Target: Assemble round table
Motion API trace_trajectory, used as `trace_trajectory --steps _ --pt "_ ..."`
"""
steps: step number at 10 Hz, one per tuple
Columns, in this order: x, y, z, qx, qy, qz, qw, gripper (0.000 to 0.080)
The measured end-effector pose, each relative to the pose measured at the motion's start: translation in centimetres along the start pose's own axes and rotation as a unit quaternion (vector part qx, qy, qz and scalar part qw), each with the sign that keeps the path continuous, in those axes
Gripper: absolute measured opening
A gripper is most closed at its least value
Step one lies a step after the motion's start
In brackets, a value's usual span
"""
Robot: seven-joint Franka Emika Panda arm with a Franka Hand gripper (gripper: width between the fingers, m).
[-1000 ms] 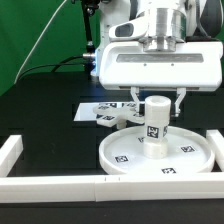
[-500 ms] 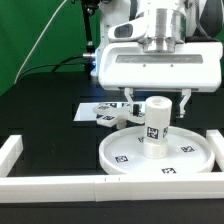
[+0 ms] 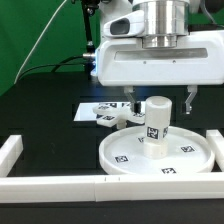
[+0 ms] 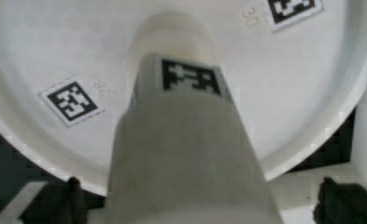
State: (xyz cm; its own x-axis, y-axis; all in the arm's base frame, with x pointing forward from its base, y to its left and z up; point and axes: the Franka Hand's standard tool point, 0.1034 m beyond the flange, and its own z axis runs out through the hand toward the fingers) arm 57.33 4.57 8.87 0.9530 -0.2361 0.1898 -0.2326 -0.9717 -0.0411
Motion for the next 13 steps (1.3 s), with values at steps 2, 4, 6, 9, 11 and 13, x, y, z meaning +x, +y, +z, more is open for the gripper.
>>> trace_trajectory --steps 2,4,6,9,11,13 --pt "-0.1 -0.3 0.1 0.001 -0.056 0.001 0.998 0.0649" --pt "-0.2 0.7 0.2 -0.001 -0.068 0.007 0.998 0.0649" --pt "-0.2 0.6 0.2 -0.002 -0.068 0.020 0.997 0.0413" --pt "-0.1 0.9 0.3 -0.007 -0.068 0.083 0.994 0.0408" --pt "-0.2 1.0 0.3 -0.017 -0.056 0.188 0.981 0.0408" --pt "-0.3 1.2 0.4 -0.021 -0.045 0.323 0.945 0.0408"
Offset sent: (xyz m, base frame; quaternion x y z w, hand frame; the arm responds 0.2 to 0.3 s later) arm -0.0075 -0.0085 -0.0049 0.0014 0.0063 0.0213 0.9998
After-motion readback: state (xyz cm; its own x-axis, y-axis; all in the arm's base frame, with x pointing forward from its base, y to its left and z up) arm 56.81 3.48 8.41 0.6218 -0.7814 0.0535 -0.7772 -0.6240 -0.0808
